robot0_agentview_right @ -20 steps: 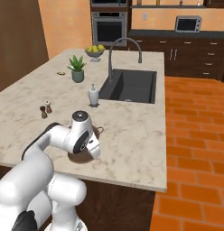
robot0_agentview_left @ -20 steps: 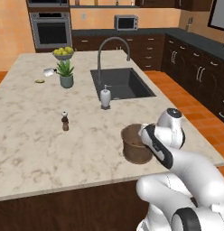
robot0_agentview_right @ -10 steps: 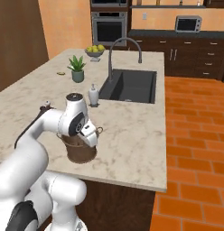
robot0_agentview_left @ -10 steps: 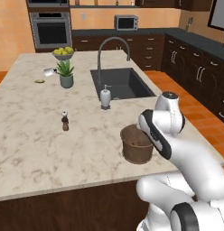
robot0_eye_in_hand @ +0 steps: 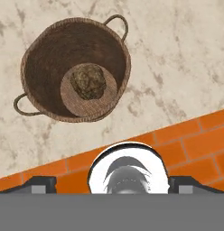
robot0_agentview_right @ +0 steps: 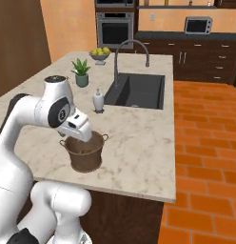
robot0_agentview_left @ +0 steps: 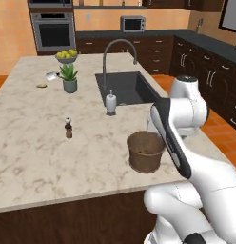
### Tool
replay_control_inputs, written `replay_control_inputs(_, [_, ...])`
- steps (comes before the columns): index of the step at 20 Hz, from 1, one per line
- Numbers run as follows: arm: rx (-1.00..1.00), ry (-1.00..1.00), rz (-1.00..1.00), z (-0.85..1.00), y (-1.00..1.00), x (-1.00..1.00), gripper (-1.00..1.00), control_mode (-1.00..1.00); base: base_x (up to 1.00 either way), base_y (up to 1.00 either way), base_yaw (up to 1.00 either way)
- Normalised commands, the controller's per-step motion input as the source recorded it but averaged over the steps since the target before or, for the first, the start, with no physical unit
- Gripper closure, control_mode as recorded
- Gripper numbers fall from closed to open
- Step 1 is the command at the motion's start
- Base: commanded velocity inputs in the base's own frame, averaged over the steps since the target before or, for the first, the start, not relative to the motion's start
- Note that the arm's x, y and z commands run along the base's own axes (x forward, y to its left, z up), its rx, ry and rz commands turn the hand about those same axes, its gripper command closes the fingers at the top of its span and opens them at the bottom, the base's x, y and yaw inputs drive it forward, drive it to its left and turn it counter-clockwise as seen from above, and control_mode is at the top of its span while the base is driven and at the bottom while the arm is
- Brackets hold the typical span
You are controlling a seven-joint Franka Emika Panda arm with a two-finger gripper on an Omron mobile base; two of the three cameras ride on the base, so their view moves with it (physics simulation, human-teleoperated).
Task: Open the cabinet, pick up the bread from the cabinet and place it in the basket. Then move the basket to the dining counter.
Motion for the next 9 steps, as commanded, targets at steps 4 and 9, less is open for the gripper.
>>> replay_control_inputs(4, [-0.02, -0.14, 0.28, -0.05, 0.12, -0.96, -1.00, -1.00, 0.00, 0.00, 0.00])
replay_control_inputs(9, [0.01, -0.06, 0.26, 0.37, 0.05, -0.68, -1.00, -1.00, 0.00, 0.00, 0.00])
